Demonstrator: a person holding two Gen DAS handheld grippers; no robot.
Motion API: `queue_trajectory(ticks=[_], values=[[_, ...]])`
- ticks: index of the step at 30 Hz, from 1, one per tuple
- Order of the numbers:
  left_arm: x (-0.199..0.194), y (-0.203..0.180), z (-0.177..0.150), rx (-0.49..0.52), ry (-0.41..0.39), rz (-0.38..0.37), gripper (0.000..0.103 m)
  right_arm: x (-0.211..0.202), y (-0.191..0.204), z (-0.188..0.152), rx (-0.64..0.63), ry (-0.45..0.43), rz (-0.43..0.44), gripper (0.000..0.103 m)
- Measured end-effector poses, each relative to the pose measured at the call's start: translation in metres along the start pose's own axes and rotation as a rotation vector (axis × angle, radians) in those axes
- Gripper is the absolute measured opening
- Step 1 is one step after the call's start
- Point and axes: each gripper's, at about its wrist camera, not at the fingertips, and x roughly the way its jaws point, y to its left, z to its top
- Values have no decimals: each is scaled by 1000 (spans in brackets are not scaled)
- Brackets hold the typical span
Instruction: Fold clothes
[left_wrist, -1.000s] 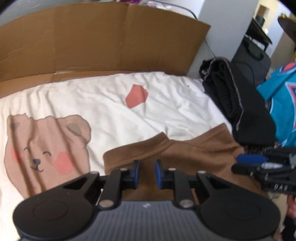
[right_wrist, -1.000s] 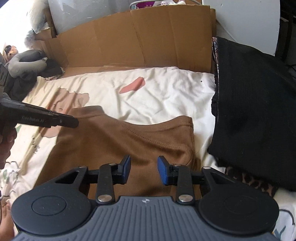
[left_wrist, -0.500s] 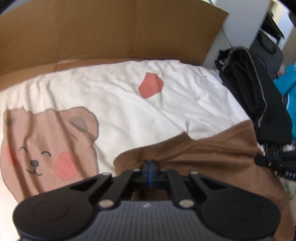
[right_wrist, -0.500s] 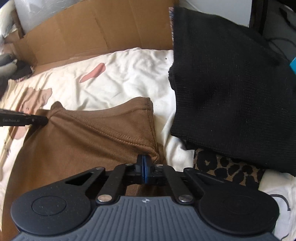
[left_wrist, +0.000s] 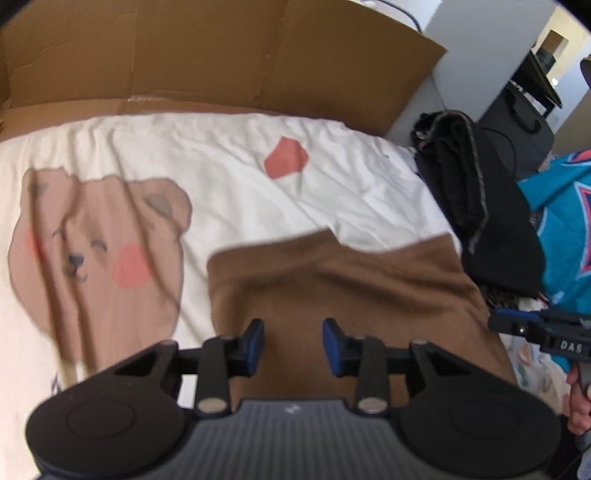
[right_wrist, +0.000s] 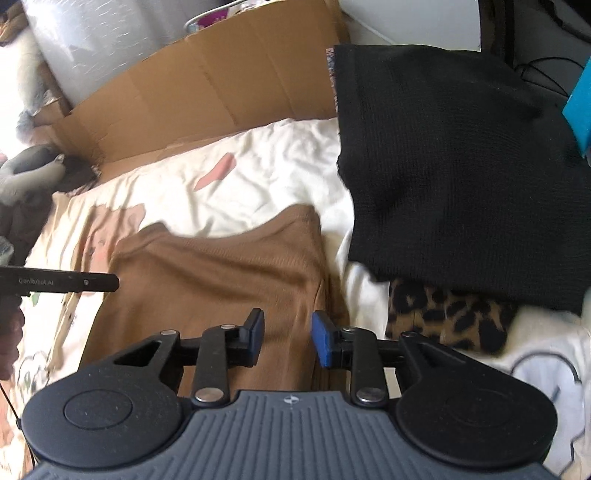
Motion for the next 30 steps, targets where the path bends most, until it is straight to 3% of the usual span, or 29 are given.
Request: queue_trajectory(ticks=[7, 11, 14, 22, 30], values=[[-13, -23, -27, 101, 88, -50, 36, -14, 18, -39, -110, 53, -19, 34], [-11, -35, -44, 183, 127, -44, 36, -11, 9, -45, -114, 76, -74, 22], [-10, -35, -50, 183, 148, -51, 36, -12, 1, -44, -99, 84, -124, 28], [-13, -32, -63, 188, 229, -50, 36, -23, -15, -47, -43, 96, -142, 28], [-14, -40, -83, 236, 307, -71, 37, -31, -11, -56, -12, 138, -105, 30]])
